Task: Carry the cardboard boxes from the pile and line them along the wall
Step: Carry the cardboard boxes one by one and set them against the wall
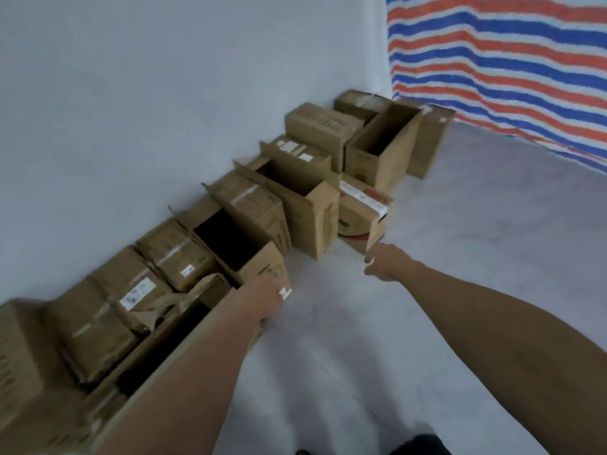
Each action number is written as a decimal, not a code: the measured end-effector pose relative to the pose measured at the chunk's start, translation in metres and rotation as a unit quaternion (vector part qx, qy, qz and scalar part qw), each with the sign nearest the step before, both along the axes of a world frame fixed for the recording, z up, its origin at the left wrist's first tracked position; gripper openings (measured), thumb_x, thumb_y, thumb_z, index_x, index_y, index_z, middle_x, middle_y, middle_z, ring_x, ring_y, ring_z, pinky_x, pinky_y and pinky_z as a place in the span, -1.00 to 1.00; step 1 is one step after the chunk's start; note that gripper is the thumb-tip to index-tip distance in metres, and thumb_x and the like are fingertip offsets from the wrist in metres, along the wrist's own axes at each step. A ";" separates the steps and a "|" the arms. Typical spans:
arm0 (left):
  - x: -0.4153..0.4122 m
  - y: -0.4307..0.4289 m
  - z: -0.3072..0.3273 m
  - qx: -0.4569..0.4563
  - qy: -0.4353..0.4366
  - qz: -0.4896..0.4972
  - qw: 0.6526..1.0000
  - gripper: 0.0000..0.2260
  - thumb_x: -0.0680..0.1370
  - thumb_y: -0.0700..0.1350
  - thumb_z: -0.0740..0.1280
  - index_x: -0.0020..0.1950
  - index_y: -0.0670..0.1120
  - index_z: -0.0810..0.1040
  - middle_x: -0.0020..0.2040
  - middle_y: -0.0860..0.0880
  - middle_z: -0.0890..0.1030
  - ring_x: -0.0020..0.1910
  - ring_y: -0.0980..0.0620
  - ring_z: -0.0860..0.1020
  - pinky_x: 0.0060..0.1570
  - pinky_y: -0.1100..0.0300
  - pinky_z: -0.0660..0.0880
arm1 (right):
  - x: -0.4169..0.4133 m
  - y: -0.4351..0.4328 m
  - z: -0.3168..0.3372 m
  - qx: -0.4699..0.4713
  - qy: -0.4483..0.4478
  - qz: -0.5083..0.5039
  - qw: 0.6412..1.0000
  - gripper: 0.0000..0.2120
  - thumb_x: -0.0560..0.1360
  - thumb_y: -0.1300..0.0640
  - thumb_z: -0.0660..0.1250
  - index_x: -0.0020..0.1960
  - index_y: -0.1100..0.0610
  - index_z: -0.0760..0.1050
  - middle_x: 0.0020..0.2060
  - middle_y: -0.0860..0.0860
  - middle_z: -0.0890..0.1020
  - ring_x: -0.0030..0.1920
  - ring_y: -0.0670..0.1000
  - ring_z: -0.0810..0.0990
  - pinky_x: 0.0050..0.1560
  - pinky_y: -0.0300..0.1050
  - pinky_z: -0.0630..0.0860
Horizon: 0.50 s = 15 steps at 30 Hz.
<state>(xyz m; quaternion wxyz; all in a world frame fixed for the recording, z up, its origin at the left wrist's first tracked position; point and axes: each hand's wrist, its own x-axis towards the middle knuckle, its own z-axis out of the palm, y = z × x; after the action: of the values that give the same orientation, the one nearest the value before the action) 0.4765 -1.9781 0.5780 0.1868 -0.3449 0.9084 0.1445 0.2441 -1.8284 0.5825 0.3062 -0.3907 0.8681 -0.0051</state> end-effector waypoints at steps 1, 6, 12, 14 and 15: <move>-0.031 0.014 0.004 -0.004 0.000 -0.020 1.000 -0.75 0.62 -0.10 0.21 0.21 -0.14 0.58 0.20 -0.11 0.60 0.15 -0.12 0.56 0.07 0.07 0.49 | -0.022 0.028 0.004 -0.004 0.007 -0.036 0.999 -0.63 0.60 0.06 0.31 0.32 0.24 0.50 0.31 0.15 0.49 0.28 0.17 0.48 0.27 0.01 0.44; -0.167 0.095 0.003 0.005 0.045 -0.084 0.995 -0.80 0.61 -0.08 0.24 0.15 -0.11 0.57 0.06 -0.10 0.63 0.02 -0.08 0.59 0.01 0.05 0.54 | -0.120 0.166 0.013 -0.011 0.027 -0.165 0.986 -0.66 0.56 0.05 0.36 0.26 0.19 0.54 0.26 0.13 0.55 0.23 0.16 0.54 0.20 0.00 0.50; -0.348 0.260 0.005 0.058 0.066 -0.224 0.971 -0.82 0.58 -0.07 0.25 -0.02 -0.12 0.61 -0.03 -0.12 0.67 -0.06 -0.11 0.62 -0.08 0.07 0.54 | -0.236 0.369 0.029 0.013 0.057 -0.326 0.944 -0.65 0.51 0.04 0.40 0.26 0.13 0.55 0.21 0.11 0.59 0.18 0.16 0.57 0.15 -0.02 0.54; -0.393 0.310 0.009 0.064 0.064 -0.269 0.959 -0.82 0.57 -0.05 0.28 0.03 -0.09 0.63 0.02 -0.08 0.66 -0.01 -0.10 0.61 -0.03 0.08 0.54 | -0.260 0.426 0.032 0.013 0.060 -0.374 0.925 -0.65 0.51 0.04 0.40 0.26 0.12 0.54 0.19 0.12 0.60 0.17 0.17 0.58 0.15 -0.01 0.54; -0.413 0.329 0.011 0.061 0.057 -0.284 0.955 -0.82 0.57 -0.04 0.29 0.05 -0.07 0.63 0.04 -0.07 0.65 0.02 -0.10 0.60 -0.01 0.09 0.53 | -0.269 0.448 0.035 0.014 0.056 -0.397 0.916 -0.64 0.51 0.04 0.40 0.27 0.12 0.54 0.19 0.12 0.59 0.17 0.16 0.58 0.15 -0.01 0.54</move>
<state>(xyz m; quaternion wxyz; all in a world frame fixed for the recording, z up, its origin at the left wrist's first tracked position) 0.0637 -1.6492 0.5890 0.1887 -0.0518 0.9676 0.1595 -0.0245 -1.3807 0.6175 0.2351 -0.0096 0.9676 -0.0919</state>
